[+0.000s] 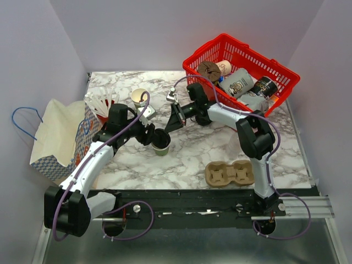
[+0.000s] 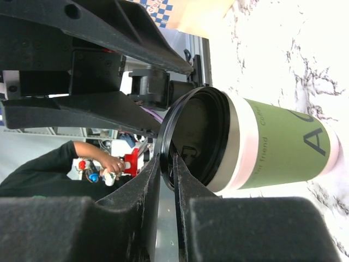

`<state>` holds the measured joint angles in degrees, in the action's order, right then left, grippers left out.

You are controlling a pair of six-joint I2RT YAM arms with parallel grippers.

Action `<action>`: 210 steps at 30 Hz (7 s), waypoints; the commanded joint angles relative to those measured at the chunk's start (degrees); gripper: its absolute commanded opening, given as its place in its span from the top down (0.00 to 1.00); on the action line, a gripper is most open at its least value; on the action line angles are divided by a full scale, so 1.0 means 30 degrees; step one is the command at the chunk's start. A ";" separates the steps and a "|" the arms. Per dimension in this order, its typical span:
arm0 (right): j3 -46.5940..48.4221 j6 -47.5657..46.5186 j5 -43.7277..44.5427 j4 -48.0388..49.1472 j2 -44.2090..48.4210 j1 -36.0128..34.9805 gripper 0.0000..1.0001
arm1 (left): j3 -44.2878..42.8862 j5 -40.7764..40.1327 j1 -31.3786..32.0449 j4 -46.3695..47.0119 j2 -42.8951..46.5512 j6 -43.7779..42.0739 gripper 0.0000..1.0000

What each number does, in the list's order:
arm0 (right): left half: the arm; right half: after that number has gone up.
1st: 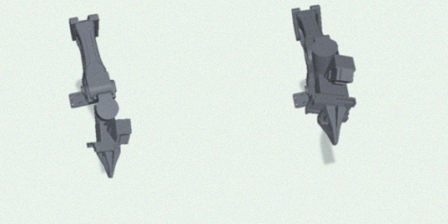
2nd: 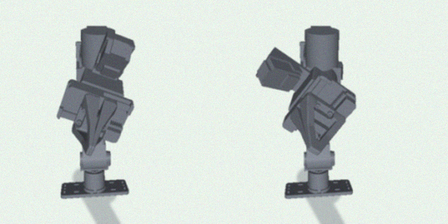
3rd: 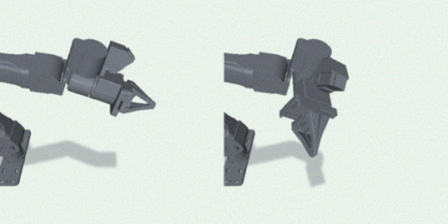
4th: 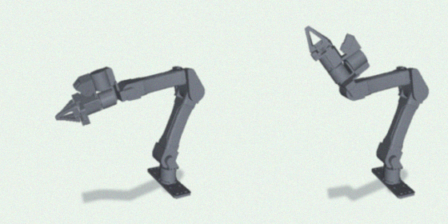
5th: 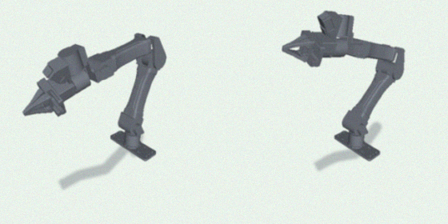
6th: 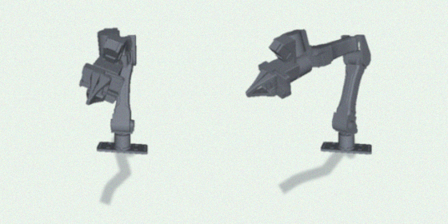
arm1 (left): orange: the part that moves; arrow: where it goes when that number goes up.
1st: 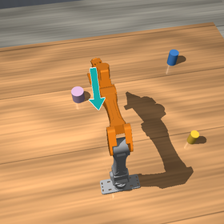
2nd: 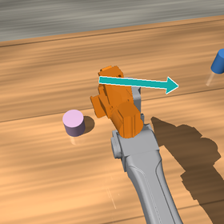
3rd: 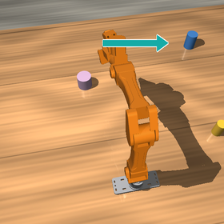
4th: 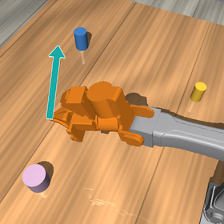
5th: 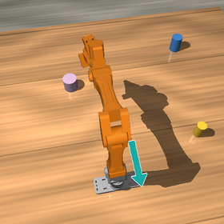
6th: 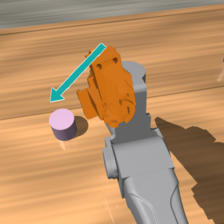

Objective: Pack the takeout coffee

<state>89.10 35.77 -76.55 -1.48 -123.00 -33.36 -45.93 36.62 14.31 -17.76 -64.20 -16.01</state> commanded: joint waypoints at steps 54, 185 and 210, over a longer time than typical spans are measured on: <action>0.1530 -0.5243 0.2842 -0.5455 -0.0807 0.0399 0.64 | 0.1102 0.0361 0.0153 0.1584 -0.0366 0.1235 0.34; 0.1531 -1.2656 0.5449 -1.1080 0.1332 -0.0919 0.10 | 0.2742 -0.1192 -0.0725 0.0558 0.2095 0.6801 0.34; 0.1355 -1.1718 0.7207 -1.1344 0.0892 -0.1388 0.11 | 0.2685 -0.0898 -0.0901 0.0530 0.2124 0.6686 0.34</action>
<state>94.08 2.11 -57.10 -33.45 -120.40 -37.10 -37.47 33.32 12.19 -15.99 -59.02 4.23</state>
